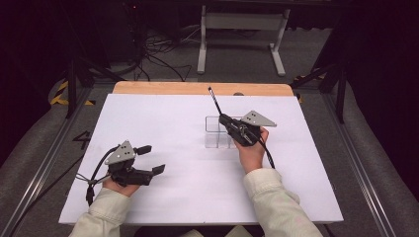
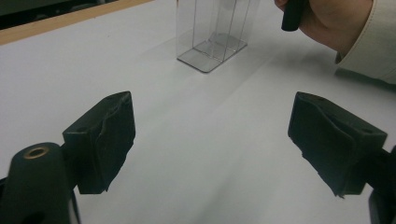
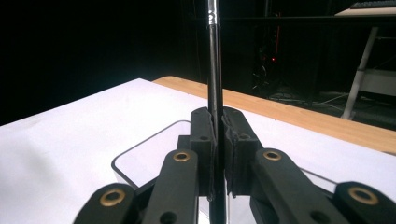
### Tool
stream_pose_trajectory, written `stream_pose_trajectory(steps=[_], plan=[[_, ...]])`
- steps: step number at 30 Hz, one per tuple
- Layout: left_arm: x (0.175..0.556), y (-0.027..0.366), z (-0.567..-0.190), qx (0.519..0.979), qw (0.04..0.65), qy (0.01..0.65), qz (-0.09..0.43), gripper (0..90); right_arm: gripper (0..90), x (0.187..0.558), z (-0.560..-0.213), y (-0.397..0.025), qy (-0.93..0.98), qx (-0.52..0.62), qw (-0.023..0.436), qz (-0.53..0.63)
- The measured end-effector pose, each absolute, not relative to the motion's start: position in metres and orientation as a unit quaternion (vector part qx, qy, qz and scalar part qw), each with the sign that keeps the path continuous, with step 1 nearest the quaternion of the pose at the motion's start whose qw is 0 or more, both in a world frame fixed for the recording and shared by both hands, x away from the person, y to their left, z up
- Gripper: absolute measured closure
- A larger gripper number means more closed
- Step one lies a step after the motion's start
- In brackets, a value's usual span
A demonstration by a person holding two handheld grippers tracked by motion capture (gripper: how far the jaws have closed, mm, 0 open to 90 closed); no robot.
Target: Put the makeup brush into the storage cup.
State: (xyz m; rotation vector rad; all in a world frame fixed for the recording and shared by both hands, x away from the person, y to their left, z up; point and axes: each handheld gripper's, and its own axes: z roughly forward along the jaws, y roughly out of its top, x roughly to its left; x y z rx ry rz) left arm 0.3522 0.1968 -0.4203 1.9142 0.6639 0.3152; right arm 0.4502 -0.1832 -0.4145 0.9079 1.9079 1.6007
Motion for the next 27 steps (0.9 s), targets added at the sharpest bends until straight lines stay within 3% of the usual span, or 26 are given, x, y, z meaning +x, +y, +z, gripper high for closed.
stream_pose_trajectory(steps=[27], plan=[[0.3536,0.1961,-0.4213,0.799,0.517,0.279,0.129,16.3,83.6,0.449,-0.421,-0.1852,0.706,0.343,0.238,0.573]])
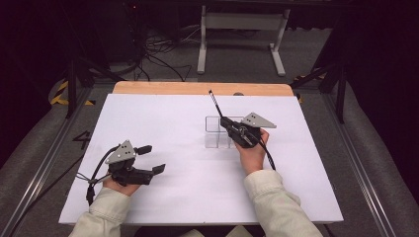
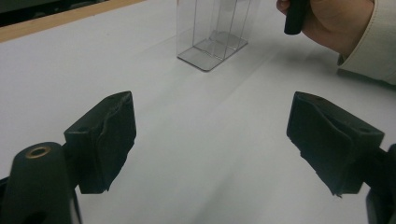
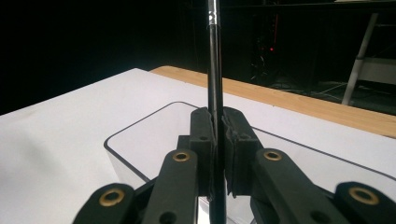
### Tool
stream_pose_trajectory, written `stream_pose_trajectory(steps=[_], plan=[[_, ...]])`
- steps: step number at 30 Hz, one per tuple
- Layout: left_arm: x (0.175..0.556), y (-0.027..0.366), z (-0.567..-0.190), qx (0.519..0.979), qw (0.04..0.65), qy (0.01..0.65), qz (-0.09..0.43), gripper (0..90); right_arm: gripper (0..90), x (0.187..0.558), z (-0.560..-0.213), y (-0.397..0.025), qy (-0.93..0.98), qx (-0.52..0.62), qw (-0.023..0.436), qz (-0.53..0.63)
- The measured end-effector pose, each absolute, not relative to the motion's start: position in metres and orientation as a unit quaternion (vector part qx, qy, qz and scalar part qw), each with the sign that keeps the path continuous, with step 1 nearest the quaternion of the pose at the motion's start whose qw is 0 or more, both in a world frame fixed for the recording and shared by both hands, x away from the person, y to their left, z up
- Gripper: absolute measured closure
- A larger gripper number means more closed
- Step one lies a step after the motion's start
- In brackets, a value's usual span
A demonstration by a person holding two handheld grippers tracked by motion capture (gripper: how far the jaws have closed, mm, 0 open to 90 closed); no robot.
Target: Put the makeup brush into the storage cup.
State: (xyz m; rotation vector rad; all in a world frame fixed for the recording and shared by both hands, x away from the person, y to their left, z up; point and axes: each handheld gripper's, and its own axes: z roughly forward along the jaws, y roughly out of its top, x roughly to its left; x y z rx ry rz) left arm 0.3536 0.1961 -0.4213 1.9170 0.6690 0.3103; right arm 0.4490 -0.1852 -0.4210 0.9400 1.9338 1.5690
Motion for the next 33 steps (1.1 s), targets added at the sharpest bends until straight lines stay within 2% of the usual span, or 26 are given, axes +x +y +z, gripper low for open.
stream_pose_trajectory(steps=[17,20,27,33], plan=[[0.353,0.196,-0.42,0.798,0.519,0.274,0.134,16.6,83.1,0.446,-0.422,-0.186,0.71,0.352,0.238,0.562],[0.353,0.196,-0.42,0.798,0.52,0.273,0.133,16.6,74.7,0.446,-0.421,-0.187,0.708,0.353,0.229,0.568],[0.353,0.196,-0.42,0.798,0.521,0.272,0.135,16.6,67.3,0.442,-0.417,-0.189,0.7,0.349,0.223,0.582],[0.351,0.198,-0.419,0.796,0.521,0.275,0.139,15.6,52.8,0.434,-0.405,-0.192,0.699,0.321,0.218,0.6]])
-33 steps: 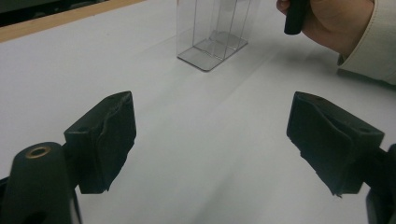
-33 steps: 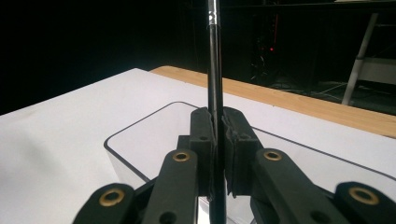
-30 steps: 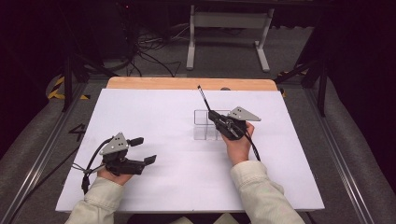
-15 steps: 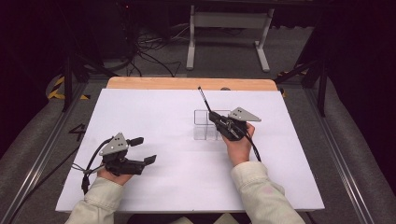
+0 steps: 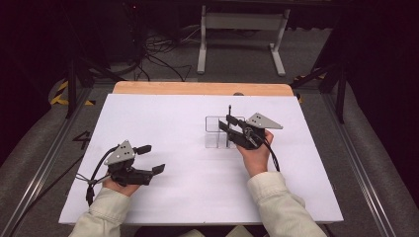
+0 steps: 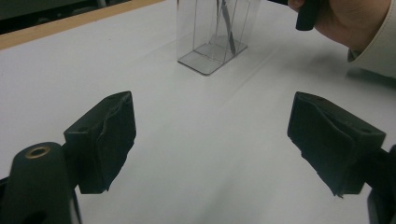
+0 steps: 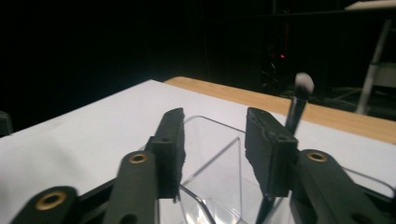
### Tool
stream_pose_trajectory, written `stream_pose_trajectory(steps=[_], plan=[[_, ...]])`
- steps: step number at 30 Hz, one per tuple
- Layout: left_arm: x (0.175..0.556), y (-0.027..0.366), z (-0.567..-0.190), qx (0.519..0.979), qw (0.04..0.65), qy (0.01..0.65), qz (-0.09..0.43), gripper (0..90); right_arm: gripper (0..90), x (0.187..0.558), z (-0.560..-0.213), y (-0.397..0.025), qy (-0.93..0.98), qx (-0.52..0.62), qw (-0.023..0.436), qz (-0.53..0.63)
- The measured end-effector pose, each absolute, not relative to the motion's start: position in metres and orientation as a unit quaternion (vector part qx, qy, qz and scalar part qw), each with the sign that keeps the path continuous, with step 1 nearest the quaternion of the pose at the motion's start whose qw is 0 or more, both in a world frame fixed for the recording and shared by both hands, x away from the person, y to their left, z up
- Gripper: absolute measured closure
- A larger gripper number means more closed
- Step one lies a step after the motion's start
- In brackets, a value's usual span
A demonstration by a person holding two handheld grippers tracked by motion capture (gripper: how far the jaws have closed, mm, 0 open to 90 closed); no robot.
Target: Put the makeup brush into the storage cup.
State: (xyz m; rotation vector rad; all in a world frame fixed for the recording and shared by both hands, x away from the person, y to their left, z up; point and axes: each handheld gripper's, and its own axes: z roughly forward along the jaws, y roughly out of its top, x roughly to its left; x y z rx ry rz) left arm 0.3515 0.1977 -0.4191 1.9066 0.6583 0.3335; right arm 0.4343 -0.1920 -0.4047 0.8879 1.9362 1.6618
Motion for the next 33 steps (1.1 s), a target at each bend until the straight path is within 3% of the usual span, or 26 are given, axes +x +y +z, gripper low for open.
stream_pose_trajectory(steps=[4,12,33], plan=[[0.35,0.199,-0.418,0.791,0.529,0.274,0.138,14.6,38.3,0.428,-0.397,-0.194,0.712,0.296,0.211,0.601],[0.349,0.2,-0.416,0.785,0.538,0.274,0.135,13.1,21.4,0.411,-0.377,-0.206,0.721,0.271,0.203,0.605],[0.334,0.218,-0.417,0.765,0.569,0.269,0.134,9.5,3.3,0.374,-0.357,-0.26,0.746,0.259,0.223,0.572]])
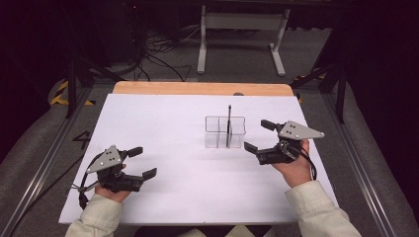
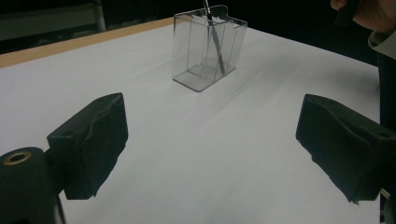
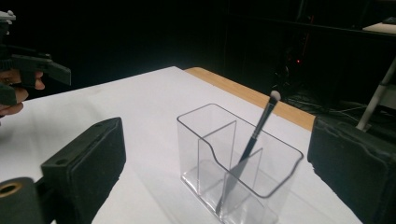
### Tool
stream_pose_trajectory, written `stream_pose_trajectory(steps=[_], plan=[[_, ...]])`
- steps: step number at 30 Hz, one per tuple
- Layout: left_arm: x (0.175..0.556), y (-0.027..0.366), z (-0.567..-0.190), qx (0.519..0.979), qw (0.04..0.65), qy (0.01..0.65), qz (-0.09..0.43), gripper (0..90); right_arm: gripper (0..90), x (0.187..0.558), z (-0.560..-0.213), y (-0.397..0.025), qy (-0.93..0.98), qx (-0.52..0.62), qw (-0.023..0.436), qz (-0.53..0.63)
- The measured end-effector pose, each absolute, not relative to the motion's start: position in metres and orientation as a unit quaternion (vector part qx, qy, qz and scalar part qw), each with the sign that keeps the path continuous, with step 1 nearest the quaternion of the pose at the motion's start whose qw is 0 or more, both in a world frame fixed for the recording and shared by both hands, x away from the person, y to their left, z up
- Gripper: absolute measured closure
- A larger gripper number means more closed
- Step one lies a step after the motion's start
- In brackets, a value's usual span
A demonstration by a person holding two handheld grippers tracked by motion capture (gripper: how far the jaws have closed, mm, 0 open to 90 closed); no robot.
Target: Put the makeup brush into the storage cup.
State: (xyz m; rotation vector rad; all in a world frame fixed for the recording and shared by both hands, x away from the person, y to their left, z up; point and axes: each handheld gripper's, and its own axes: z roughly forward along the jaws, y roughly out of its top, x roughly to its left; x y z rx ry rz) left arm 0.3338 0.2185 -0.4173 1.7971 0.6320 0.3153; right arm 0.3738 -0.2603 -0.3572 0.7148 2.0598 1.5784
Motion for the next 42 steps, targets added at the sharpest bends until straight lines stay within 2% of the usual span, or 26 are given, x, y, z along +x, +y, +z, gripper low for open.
stream_pose_trajectory(steps=[6,23,42], plan=[[0.333,0.225,-0.42,0.755,0.581,0.273,0.135,8.5,0.3,0.367,-0.36,-0.278,0.742,0.26,0.222,0.576],[0.334,0.236,-0.433,0.723,0.619,0.277,0.13,5.7,0.0,0.349,-0.381,-0.306,0.728,0.264,0.209,0.597],[0.333,0.237,-0.443,0.719,0.609,0.292,0.165,4.3,0.0,0.346,-0.417,-0.326,0.716,0.303,0.23,0.585]])
